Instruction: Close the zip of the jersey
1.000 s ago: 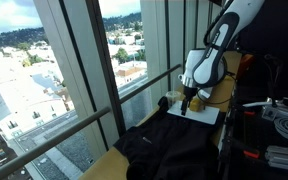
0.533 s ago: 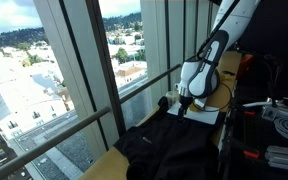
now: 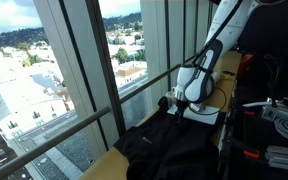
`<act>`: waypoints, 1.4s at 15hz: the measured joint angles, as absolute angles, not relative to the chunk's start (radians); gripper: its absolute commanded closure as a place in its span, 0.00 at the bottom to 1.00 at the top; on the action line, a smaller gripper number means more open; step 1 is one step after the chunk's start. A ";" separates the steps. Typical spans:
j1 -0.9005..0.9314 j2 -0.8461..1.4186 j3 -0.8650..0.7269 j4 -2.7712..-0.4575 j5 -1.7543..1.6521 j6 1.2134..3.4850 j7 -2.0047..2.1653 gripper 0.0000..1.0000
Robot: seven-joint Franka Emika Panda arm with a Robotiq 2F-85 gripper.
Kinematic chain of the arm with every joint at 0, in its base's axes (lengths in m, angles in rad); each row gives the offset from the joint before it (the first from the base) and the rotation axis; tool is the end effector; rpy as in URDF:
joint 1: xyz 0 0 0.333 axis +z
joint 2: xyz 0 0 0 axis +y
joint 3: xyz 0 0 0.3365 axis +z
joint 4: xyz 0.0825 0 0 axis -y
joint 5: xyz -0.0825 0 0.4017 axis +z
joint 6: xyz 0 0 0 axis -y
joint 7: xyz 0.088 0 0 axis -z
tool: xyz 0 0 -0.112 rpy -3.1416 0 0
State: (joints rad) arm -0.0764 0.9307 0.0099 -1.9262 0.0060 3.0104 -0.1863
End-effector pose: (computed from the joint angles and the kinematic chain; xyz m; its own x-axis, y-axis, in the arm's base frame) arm 0.6139 -0.0412 0.0082 0.9823 0.1093 0.1520 0.1076 -0.9940 0.0189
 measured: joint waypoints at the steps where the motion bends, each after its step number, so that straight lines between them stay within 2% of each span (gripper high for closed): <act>1: -0.070 0.932 0.010 -1.922 0.006 3.010 -0.181 0.00; 21: 0.153 0.879 -0.147 -2.034 0.004 3.007 -0.045 0.00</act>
